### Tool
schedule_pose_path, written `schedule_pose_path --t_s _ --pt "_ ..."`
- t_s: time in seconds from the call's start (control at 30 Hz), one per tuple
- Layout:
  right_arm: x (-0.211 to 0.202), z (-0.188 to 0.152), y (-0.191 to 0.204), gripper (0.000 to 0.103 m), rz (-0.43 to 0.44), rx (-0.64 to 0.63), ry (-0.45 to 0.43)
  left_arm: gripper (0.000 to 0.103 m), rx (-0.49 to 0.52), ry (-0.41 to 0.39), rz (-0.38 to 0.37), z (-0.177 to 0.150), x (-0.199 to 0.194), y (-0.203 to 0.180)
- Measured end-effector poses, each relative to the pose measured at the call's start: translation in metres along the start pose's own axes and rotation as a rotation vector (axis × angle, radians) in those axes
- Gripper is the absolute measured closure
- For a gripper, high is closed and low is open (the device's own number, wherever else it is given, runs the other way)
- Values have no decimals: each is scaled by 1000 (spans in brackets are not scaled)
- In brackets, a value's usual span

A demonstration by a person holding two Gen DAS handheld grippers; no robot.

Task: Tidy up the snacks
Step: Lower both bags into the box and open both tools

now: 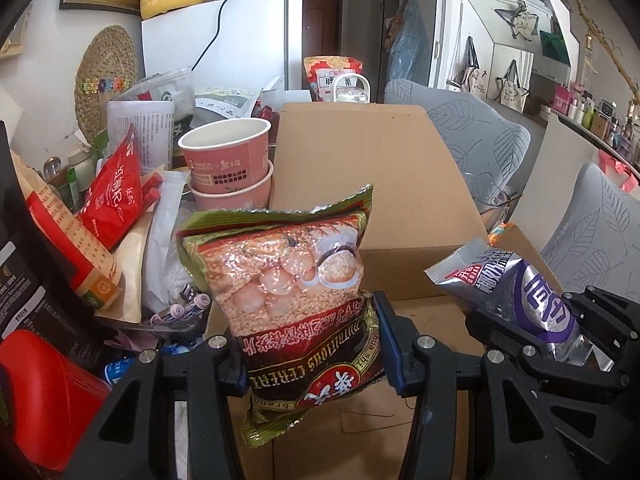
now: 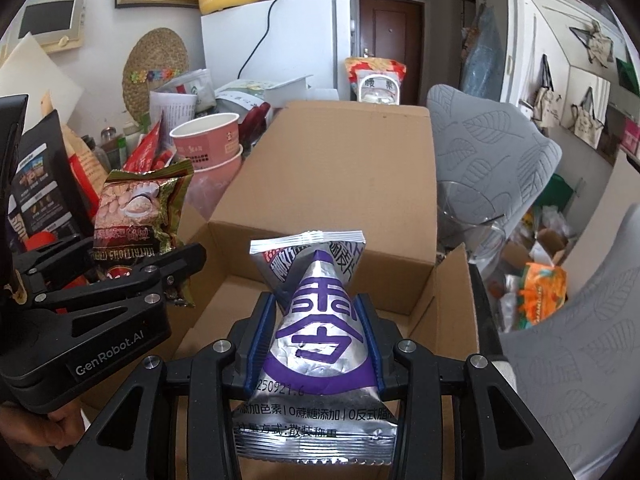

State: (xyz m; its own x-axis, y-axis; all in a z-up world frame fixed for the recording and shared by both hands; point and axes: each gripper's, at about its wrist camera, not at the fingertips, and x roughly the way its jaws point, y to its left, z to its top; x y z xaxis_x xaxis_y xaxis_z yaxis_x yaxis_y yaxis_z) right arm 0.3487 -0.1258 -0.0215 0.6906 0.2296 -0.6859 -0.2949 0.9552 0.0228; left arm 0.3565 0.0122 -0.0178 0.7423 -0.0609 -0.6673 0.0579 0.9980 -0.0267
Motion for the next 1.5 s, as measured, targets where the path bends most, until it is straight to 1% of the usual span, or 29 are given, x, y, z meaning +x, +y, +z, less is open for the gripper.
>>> schedule_pose_path --t_s 0.17,0.3,0.4,0.47,0.53,0.57,0.6,0.63,0.8,1.03,1.27,1.5 --pt "15 -5 -1 63 -5 8 61 54 13 53 1 -2 12 -2" --pt "20 -7 0 63 -19 1 73 54 21 112 5 -7 24 -5" --pt "23 -7 0 63 -23 0 84 53 12 158 -6 -10 34 -5" --pt "24 -8 0 63 -29 -1 91 53 15 171 4 -11 36 -5" --pt "24 -8 -1 62 -28 2 94 47 21 173 19 -11 37 -6" --pt "23 -8 -1 59 -26 3 92 40 23 165 39 -11 36 -6" --pt "22 -8 -1 59 -28 4 88 35 26 155 54 -10 35 -6" --pt "21 -8 -1 59 -30 4 86 34 24 146 55 -9 33 -6" --pt "15 -7 -2 59 -28 10 74 34 0 123 38 -6 22 -1" --pt "-7 -1 -1 59 -29 15 31 34 -3 73 52 3 -6 0" --pt "-43 8 6 59 -31 2 -33 34 -4 -9 65 18 -48 -1" --pt "-85 16 14 59 -32 -8 -104 34 9 -89 64 24 -97 -4"
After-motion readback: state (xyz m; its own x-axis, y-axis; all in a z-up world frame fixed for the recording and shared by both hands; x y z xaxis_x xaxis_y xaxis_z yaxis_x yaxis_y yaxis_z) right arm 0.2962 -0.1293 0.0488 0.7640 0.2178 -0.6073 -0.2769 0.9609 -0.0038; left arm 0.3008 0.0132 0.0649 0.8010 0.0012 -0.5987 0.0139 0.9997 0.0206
